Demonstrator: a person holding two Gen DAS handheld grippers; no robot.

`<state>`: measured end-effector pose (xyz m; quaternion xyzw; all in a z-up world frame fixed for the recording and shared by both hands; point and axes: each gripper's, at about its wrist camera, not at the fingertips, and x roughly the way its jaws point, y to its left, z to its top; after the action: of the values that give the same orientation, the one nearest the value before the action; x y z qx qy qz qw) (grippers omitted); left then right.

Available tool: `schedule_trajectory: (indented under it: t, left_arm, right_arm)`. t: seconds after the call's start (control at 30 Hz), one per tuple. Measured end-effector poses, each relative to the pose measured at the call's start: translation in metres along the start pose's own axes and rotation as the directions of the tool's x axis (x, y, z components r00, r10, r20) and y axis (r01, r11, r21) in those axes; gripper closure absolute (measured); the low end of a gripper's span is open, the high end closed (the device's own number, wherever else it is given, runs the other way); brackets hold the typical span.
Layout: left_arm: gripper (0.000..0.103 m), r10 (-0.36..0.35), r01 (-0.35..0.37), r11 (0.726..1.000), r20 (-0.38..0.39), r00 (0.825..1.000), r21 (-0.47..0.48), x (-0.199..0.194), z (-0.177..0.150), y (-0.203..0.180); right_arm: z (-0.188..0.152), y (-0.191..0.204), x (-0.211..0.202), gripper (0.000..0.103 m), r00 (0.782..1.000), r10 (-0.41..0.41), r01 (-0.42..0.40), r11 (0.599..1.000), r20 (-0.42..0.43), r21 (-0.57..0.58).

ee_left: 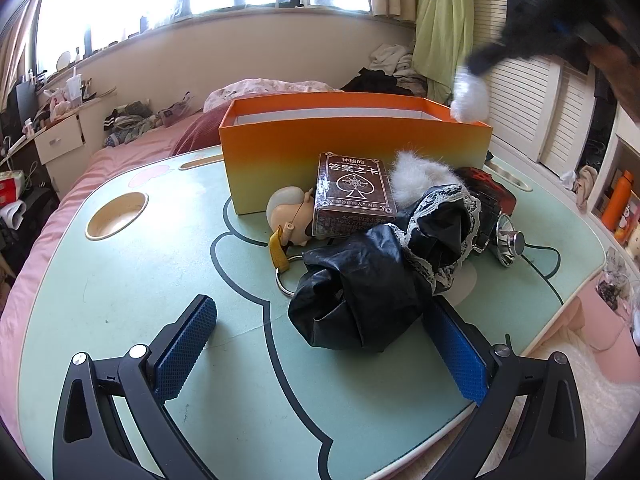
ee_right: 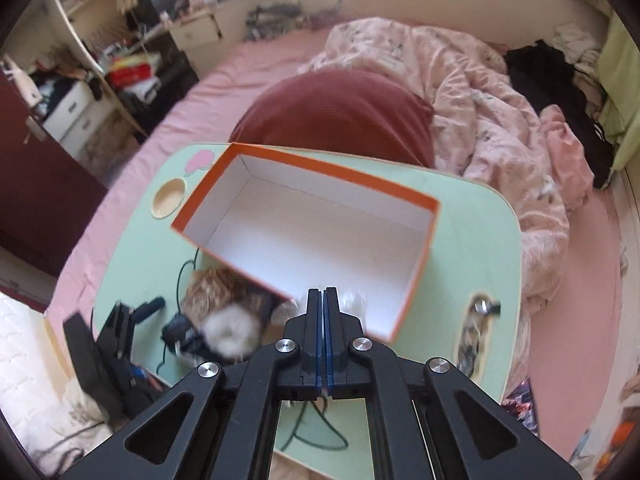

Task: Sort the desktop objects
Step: 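Reach the right gripper into the box and grasp the clear plastic bag, then set the plastic bag on top of the red tile box, open right gripper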

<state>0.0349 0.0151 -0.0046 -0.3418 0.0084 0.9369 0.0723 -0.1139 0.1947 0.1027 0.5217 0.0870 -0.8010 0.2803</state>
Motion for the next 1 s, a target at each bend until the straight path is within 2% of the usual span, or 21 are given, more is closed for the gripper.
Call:
schedule_trajectory:
  t: [0.13,0.27,0.33,0.37,0.47,0.53,0.57,0.63,0.67,0.73,0.87,0.9,0.97,1.0]
  left_arm:
    - [0.000,0.000,0.000,1.000,0.000,1.000,0.000,0.000,0.000,0.000]
    - [0.000,0.000,0.000,1.000,-0.001,1.000,0.001,0.000,-0.001,0.002]
    - [0.000,-0.001,0.001,1.000,-0.001,1.000,0.001,0.000,-0.001,0.002]
    - [0.000,-0.001,0.001,1.000,-0.001,1.000,0.000,0.000,-0.001,0.001]
    - [0.000,0.000,0.000,1.000,-0.001,1.000,0.001,0.000,-0.001,0.002]
    - [0.000,0.000,0.000,1.000,-0.001,1.000,0.001,0.000,-0.001,0.002]
    - [0.000,0.000,0.000,1.000,-0.001,1.000,0.000,0.000,-0.001,0.002]
    - [0.000,0.000,0.000,1.000,-0.001,1.000,0.000,0.000,-0.001,0.002]
    - [0.000,0.000,0.000,1.000,-0.001,1.000,0.000,0.000,-0.001,0.002]
    - [0.000,0.001,-0.001,1.000,0.000,1.000,0.000,0.000,-0.001,0.001]
    - [0.000,0.001,-0.001,1.000,-0.001,1.000,0.000,-0.001,-0.001,0.002]
    - [0.000,0.002,-0.002,1.000,-0.002,1.000,0.001,0.000,-0.001,0.002]
    - [0.000,0.001,-0.001,1.000,-0.001,1.000,0.001,0.000,-0.002,0.002]
    - [0.000,0.000,0.000,1.000,-0.001,1.000,0.001,0.001,-0.002,0.002]
  right_arm:
    - [-0.044,-0.012,0.010,0.101,1.000,0.018,-0.018,1.000,-0.007,0.007]
    - [-0.068,-0.032,0.025,0.098,0.999,0.020,-0.020,1.000,-0.025,0.015]
    - [-0.075,-0.044,0.027,0.089,0.999,0.032,-0.032,0.999,-0.004,0.030]
    - [-0.079,-0.049,0.029,0.081,0.999,0.036,-0.036,0.999,0.000,0.036]
    - [-0.092,-0.056,0.026,0.078,0.999,0.017,-0.019,0.999,0.041,0.045]
    - [-0.108,-0.058,0.017,0.076,0.995,-0.018,0.013,0.999,0.103,0.046]
    - [-0.115,-0.058,0.013,0.071,0.991,-0.042,0.036,0.998,0.131,0.050]
    - [-0.138,-0.055,0.003,0.055,0.965,-0.136,0.126,0.990,0.224,0.061]
    - [-0.154,-0.049,0.001,0.047,0.944,-0.174,0.161,0.984,0.280,0.071]
    - [-0.176,-0.037,0.008,0.046,0.923,-0.180,0.160,0.983,0.340,0.088]
    - [-0.195,-0.011,0.038,0.044,0.915,-0.143,0.109,0.988,0.378,0.110]
    - [-0.200,-0.002,0.043,0.033,0.883,-0.196,0.159,0.980,0.426,0.121]
    - [-0.205,0.015,0.053,0.014,0.848,-0.253,0.235,0.967,0.465,0.097]
    - [-0.206,0.020,0.057,0.003,0.834,-0.244,0.233,0.969,0.495,0.085]
